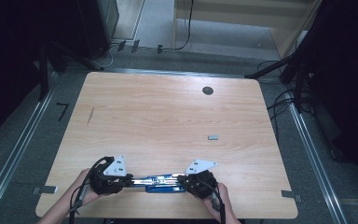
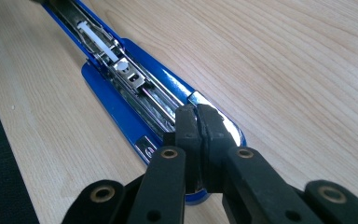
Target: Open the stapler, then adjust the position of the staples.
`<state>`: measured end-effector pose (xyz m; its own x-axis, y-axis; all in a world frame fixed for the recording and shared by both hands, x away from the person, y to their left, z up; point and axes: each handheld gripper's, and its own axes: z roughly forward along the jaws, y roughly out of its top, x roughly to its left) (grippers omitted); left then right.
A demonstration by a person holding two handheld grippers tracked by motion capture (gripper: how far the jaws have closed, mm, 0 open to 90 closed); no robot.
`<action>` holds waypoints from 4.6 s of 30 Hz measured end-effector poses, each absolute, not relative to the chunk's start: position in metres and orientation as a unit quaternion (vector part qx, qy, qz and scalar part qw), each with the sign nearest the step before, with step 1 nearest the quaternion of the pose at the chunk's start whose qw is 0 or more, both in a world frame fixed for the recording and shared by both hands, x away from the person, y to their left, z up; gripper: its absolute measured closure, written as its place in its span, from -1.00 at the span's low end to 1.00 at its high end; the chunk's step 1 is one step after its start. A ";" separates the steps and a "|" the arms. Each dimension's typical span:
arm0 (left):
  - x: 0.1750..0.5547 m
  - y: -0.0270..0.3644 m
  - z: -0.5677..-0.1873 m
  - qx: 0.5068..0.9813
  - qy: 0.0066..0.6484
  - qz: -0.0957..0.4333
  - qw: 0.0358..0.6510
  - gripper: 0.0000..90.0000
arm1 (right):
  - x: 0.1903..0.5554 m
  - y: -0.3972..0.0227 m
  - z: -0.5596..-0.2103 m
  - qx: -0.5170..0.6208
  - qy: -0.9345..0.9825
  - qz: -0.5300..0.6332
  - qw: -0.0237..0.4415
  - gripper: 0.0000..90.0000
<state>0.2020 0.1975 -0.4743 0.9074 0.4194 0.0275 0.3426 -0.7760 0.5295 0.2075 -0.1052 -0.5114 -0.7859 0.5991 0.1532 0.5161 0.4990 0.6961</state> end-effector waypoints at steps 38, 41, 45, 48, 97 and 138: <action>0.203 0.198 -0.476 0.942 0.189 0.071 0.269 0.70 | 0.212 -0.122 -0.492 0.317 0.864 0.383 0.082 0.22; 0.204 0.197 -0.476 0.942 0.189 0.071 0.269 0.69 | 0.215 -0.126 -0.491 0.326 0.867 0.368 0.084 0.04; 0.205 0.196 -0.476 0.942 0.189 0.070 0.270 0.69 | 0.217 -0.132 -0.491 0.327 0.872 0.356 0.081 -0.23; 0.205 0.195 -0.477 0.941 0.187 0.070 0.272 0.69 | 0.218 -0.136 -0.489 0.329 0.875 0.345 0.082 -0.29; 0.205 0.191 -0.477 0.943 0.175 0.077 0.271 0.66 | 0.269 -0.196 -0.487 0.388 0.881 0.254 0.099 -0.81; 0.204 0.193 -0.477 0.942 0.174 0.077 0.278 0.66 | 0.370 -0.170 -0.505 0.392 0.883 0.234 0.112 -0.02</action>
<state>0.2043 0.1932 -0.4774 0.9274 0.3710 0.0489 0.2851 -0.7851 0.5498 0.3698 -0.1699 -0.5048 -0.6683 0.7438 -0.0142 0.6391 0.5838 0.5008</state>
